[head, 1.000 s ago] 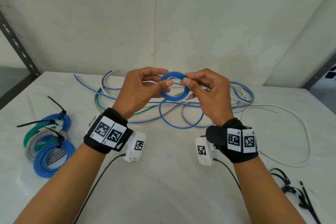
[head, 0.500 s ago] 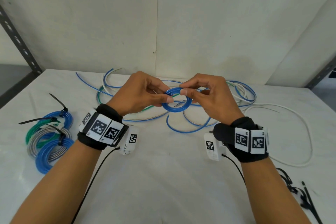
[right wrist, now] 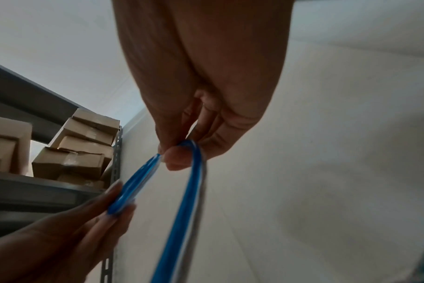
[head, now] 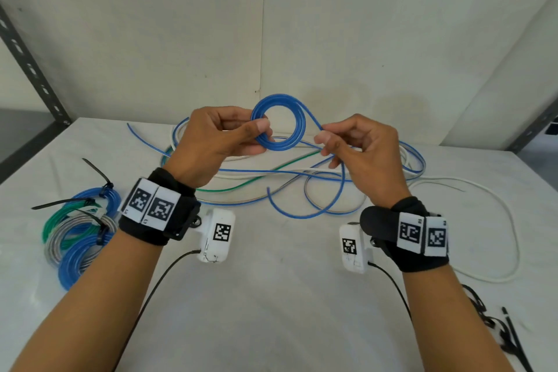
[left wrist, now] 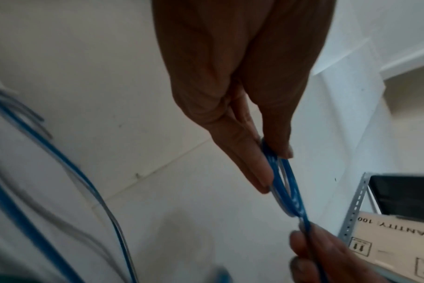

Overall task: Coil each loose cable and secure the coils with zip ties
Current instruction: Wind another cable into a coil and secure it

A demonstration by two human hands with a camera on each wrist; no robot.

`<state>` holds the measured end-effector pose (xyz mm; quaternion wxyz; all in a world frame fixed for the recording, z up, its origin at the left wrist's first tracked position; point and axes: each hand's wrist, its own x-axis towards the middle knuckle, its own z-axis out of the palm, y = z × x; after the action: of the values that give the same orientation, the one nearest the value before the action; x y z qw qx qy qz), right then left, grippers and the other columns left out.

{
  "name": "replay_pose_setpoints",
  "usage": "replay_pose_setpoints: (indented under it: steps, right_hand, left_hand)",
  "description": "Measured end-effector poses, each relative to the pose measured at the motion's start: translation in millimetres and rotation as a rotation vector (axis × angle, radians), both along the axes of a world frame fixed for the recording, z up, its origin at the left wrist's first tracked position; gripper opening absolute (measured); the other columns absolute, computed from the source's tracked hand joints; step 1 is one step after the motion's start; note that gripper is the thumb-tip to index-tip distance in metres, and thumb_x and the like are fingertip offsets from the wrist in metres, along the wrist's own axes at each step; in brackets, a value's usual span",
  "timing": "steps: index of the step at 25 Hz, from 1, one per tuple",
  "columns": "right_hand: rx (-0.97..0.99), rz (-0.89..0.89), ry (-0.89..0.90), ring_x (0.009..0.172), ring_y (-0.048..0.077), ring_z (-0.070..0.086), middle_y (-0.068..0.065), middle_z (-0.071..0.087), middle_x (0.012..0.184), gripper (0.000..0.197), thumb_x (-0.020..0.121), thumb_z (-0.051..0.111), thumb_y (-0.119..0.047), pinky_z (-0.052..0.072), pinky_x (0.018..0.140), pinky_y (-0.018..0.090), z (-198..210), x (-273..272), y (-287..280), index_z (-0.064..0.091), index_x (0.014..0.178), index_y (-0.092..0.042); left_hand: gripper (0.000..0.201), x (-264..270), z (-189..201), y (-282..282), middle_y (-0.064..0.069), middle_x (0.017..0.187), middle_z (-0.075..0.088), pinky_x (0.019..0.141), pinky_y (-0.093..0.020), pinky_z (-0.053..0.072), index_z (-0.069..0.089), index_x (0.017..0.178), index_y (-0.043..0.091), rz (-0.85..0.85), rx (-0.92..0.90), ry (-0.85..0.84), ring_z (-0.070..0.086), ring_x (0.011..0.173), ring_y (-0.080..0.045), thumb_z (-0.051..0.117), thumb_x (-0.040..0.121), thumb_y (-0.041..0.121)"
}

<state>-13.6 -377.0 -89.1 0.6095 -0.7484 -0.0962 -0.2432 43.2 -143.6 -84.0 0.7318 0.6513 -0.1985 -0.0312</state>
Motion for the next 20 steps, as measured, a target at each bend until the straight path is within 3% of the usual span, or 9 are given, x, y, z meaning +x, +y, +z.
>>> replay_pose_setpoints:
  steps: [4,8,13,15,20]
  right_hand:
    - [0.188,0.050,0.012,0.075,0.029,0.076,0.015,0.076,0.088,0.006,0.092,0.069,-0.004,0.059,0.058,0.032,-6,-1,22,0.064,0.095,-0.003]
    - [0.294,-0.003,-0.015,0.085,0.028,0.076,0.015,0.077,0.095,0.009,0.091,0.070,-0.005,0.060,0.063,0.033,-6,-4,36,0.063,0.096,-0.004]
    - [0.346,-0.067,-0.038,0.085,0.029,0.076,0.017,0.077,0.092,0.012,0.088,0.074,-0.004,0.060,0.066,0.033,-7,-3,37,0.063,0.093,-0.006]
    - [0.240,-0.050,-0.043,0.081,0.028,0.076,0.015,0.077,0.088,0.011,0.087,0.075,-0.005,0.059,0.065,0.032,-6,-1,27,0.066,0.093,-0.008]
    - [-0.337,0.063,0.093,0.078,0.016,0.073,-0.002,0.076,0.083,0.007,0.086,0.079,-0.012,0.058,0.072,0.040,-10,1,5,0.076,0.091,-0.015]
  left_hand:
    - [0.024,-6,-6,-19,-0.008,0.086,0.077,0.071,-0.025,0.060,0.073,0.097,0.006,-0.003,-0.156,0.081,0.075,0.081,-0.017,0.072,0.079,0.022]
    - [0.025,-10,-11,-30,-0.010,0.089,0.078,0.072,-0.025,0.060,0.073,0.098,0.007,0.004,-0.242,0.127,0.076,0.085,-0.020,0.072,0.078,0.022]
    - [0.031,-14,-12,-33,-0.016,0.098,0.077,0.079,-0.030,0.062,0.072,0.103,0.003,-0.051,-0.194,0.135,0.075,0.093,-0.026,0.074,0.078,0.020]
    - [0.032,-13,-9,-29,-0.019,0.101,0.076,0.082,-0.033,0.061,0.071,0.109,0.002,-0.047,-0.084,0.068,0.075,0.095,-0.029,0.075,0.082,0.018]
    - [0.028,-4,-10,-14,-0.012,0.096,0.078,0.095,-0.039,0.057,0.074,0.110,0.006,-0.101,0.293,-0.059,0.076,0.094,-0.025,0.078,0.084,0.012]
